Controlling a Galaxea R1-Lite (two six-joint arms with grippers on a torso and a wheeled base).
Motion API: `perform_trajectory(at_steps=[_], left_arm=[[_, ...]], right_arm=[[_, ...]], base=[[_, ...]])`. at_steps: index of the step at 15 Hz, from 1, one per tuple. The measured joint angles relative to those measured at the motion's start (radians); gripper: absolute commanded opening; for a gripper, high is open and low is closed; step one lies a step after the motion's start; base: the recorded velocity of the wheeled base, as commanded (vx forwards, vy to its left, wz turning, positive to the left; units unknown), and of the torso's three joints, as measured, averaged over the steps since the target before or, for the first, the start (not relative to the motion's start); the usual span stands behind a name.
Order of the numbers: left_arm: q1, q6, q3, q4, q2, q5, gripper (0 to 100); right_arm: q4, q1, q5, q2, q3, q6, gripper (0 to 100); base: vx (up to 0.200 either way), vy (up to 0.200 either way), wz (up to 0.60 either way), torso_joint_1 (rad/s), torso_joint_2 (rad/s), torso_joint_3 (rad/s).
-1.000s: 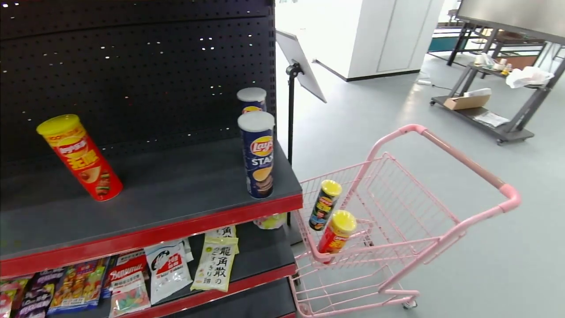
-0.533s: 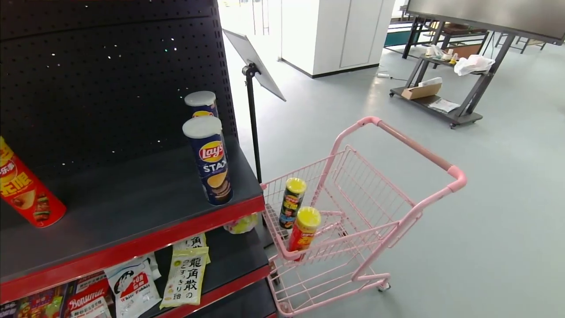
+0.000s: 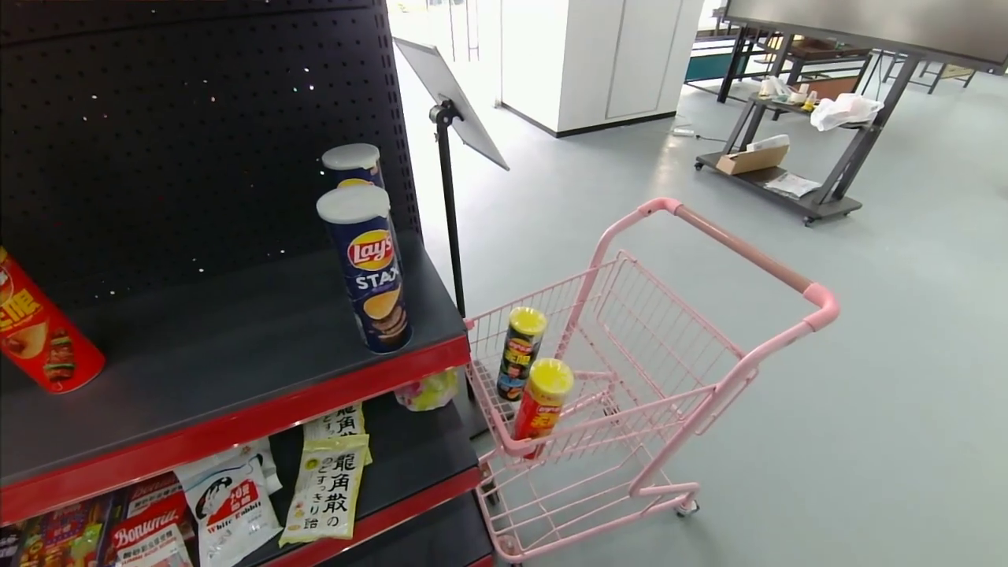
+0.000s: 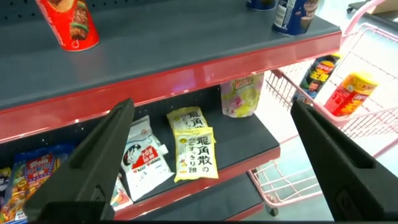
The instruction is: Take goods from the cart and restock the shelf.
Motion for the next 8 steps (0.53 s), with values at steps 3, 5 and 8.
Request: perform_trajectory(at_steps=[3, 5, 8], left_arm=[[0.000, 0.000, 0.000, 0.000, 0.000, 0.000, 100], [0.000, 0.000, 0.000, -0.001, 0.000, 0.000, 100], [0.000, 0.000, 0.000, 0.000, 0.000, 0.000, 100]], right_arm=[[0.000, 0.000, -0.001, 0.000, 0.000, 0.004, 100], [0.000, 0.000, -0.001, 0.000, 0.000, 0.004, 100], [0.000, 0.000, -0.001, 0.000, 0.000, 0.006, 100]], base=[[0.000, 0.000, 0.00, -0.146, 0.34, 0.196], [0.000, 0.000, 0.00, -0.141, 0.33, 0.183], [0.000, 0.000, 0.00, -0.146, 0.35, 0.209]])
